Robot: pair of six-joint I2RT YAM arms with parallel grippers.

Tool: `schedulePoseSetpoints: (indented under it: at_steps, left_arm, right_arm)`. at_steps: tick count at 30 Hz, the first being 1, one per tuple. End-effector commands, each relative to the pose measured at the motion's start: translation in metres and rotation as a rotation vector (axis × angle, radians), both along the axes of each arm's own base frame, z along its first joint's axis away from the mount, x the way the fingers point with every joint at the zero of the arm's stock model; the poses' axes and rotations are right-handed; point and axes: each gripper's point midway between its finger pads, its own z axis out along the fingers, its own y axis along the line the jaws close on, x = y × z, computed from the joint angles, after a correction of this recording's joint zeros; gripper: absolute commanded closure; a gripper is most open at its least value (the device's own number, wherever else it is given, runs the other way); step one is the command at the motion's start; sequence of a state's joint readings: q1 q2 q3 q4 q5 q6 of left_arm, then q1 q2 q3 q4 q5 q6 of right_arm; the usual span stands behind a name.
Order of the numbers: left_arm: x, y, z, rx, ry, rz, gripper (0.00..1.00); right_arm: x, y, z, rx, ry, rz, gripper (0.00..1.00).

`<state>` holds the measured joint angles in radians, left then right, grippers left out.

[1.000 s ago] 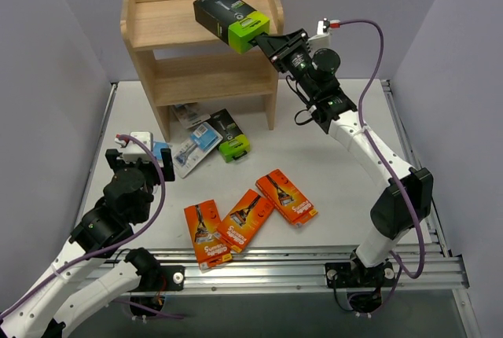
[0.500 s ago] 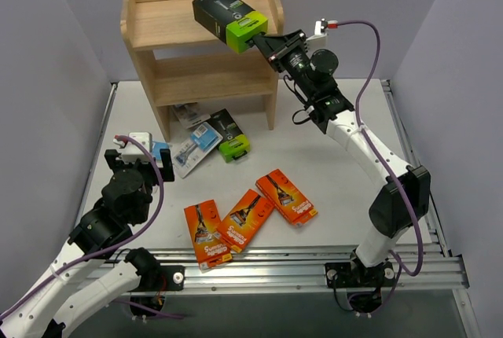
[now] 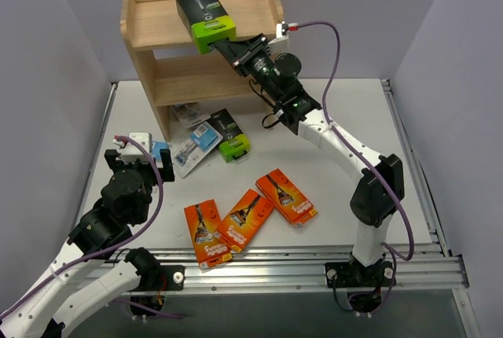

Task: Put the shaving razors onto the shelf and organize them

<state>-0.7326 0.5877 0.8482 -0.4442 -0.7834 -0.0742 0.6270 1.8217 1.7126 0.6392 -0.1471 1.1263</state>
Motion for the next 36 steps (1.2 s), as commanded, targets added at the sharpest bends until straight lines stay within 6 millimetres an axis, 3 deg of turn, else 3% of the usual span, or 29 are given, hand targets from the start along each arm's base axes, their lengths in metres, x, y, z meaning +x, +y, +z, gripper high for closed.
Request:
schedulePoseSetpoints:
  at_steps: [1, 2, 3, 5, 6, 8, 9, 10, 13, 28, 36]
  left_arm:
    - [0.001, -0.003, 0.013, -0.050, -0.048, -0.007, 0.06]
    - [0.001, -0.004, 0.012, -0.049, -0.047, -0.009, 0.06]
    - [0.000, -0.004, 0.014, -0.052, -0.050, -0.010, 0.06]
    - [0.000, -0.003, 0.013, -0.052, -0.050, -0.009, 0.06]
    - [0.000, -0.003, 0.014, -0.055, -0.051, -0.010, 0.06]
    - [0.000, -0.004, 0.014, -0.056, -0.052, -0.013, 0.06]
    - [0.000, -0.005, 0.014, -0.058, -0.052, -0.017, 0.06]
    - [-0.001, -0.005, 0.014, -0.060, -0.054, -0.020, 0.06]
    - [-0.001, -0.007, 0.014, -0.063, -0.053, -0.029, 0.06]
    - [-0.005, -0.014, 0.016, -0.074, -0.060, -0.066, 0.06]
    - [-0.006, -0.012, 0.017, -0.074, -0.066, -0.060, 0.06]
  right_arm:
    - [-0.010, 0.017, 0.027, 0.056, -0.067, 0.018, 1.00]
    - [-0.009, 0.028, 0.020, 0.050, -0.056, 0.030, 1.00]
    - [-0.010, 0.032, 0.028, 0.067, -0.067, 0.034, 1.00]
    - [-0.009, 0.049, 0.020, 0.059, -0.054, 0.051, 1.00]
    - [-0.010, 0.052, 0.030, 0.075, -0.068, 0.053, 1.00]
    - [-0.010, 0.068, 0.022, 0.070, -0.057, 0.069, 1.00]
    - [-0.010, 0.069, 0.030, 0.084, -0.068, 0.068, 1.00]
    - [-0.006, 0.076, 0.022, 0.077, -0.057, 0.068, 1.00]
    - [-0.006, 0.089, 0.023, 0.088, -0.056, 0.080, 1.00]
    - [-0.013, 0.126, 0.026, 0.104, -0.060, 0.142, 1.00]
    - [-0.022, 0.136, 0.032, 0.115, -0.074, 0.217, 1.00]
